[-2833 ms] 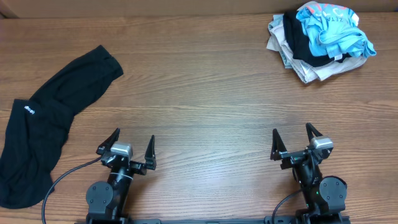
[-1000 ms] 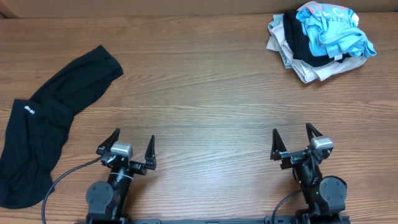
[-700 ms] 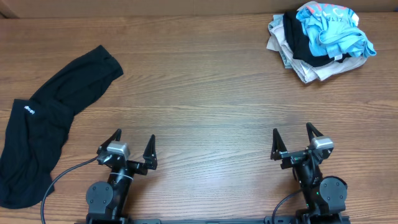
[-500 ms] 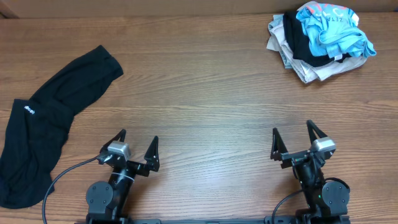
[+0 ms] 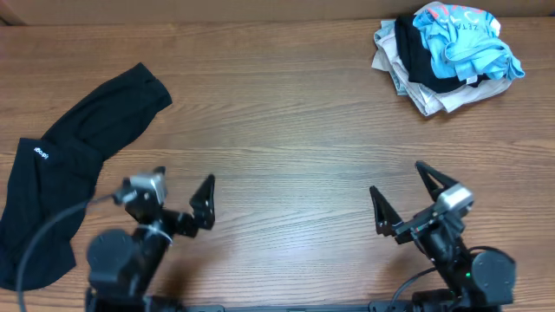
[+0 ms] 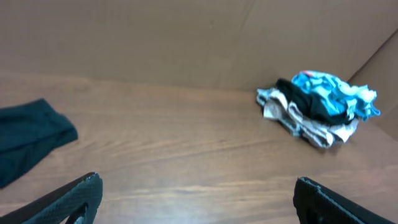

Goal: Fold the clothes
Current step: 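Reach the left gripper to the black shirt and grasp its edge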

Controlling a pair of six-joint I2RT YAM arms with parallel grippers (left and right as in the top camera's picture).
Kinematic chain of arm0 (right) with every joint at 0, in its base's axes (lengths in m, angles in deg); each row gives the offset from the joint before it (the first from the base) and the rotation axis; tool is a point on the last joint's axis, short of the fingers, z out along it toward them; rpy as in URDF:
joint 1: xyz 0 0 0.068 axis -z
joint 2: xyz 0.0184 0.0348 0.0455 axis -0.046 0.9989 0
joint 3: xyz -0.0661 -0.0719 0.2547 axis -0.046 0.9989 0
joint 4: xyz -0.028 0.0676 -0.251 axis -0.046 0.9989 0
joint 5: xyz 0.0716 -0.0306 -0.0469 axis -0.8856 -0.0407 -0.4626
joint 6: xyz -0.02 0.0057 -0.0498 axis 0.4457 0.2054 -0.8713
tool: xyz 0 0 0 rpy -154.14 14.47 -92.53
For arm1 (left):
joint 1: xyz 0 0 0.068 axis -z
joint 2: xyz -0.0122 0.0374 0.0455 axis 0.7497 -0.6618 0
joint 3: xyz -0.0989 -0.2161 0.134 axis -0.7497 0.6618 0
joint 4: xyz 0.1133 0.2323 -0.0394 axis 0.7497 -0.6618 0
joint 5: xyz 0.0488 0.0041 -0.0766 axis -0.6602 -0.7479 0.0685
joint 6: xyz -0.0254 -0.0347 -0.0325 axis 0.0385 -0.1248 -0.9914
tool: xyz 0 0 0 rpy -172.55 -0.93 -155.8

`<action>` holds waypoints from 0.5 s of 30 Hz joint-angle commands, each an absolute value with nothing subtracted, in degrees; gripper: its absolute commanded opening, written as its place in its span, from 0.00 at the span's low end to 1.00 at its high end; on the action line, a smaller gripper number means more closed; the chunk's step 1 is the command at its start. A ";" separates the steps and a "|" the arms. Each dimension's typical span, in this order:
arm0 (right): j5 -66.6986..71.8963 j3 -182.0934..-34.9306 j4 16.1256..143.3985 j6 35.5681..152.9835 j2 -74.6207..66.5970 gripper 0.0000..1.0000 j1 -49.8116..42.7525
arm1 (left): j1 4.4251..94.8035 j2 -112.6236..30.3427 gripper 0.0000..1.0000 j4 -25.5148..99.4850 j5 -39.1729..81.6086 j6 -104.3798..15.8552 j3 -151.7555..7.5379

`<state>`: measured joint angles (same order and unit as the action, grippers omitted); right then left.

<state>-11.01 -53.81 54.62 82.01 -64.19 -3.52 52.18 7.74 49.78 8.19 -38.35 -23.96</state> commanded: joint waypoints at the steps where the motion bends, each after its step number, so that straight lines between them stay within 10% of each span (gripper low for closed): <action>1: -13.11 -63.87 57.92 82.04 -57.14 1.00 -3.74 | 51.96 -2.18 1.00 44.84 9.13 -36.73 -36.83; 15: -15.60 -117.07 102.29 76.86 -11.37 1.00 -3.74 | 51.94 -43.47 1.00 -2.41 5.55 -18.22 -90.10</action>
